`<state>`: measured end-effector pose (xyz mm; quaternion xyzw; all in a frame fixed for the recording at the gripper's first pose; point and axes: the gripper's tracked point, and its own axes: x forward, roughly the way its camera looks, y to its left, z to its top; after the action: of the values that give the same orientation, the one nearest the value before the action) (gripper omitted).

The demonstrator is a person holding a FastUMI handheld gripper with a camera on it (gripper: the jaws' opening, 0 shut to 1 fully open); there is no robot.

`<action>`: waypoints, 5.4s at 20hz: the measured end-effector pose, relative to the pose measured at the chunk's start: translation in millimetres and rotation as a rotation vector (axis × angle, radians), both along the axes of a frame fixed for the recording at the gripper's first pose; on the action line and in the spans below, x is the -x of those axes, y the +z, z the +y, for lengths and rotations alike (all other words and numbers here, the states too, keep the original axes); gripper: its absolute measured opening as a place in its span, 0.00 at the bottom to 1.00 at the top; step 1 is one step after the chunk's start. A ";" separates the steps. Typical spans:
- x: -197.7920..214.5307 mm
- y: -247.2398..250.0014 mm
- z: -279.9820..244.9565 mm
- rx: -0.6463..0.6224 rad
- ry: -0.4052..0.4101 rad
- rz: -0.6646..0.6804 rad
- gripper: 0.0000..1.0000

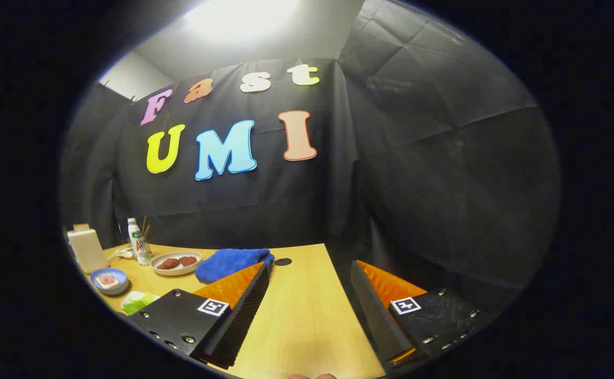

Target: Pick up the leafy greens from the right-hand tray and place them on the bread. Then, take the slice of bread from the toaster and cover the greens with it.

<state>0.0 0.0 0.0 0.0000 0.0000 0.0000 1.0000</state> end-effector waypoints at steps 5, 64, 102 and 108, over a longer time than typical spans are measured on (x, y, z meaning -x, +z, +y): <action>42.3 14.1 78.1 0.026 0.025 0.027 0.96; 24.3 -155.5 290.8 0.504 0.362 0.980 0.56; 51.6 -163.0 500.5 0.564 0.667 0.932 0.08; 54.0 -168.1 507.5 0.614 0.673 0.927 0.35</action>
<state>-54.0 507.5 -168.1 -0.2856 0.4318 0.3133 0.7961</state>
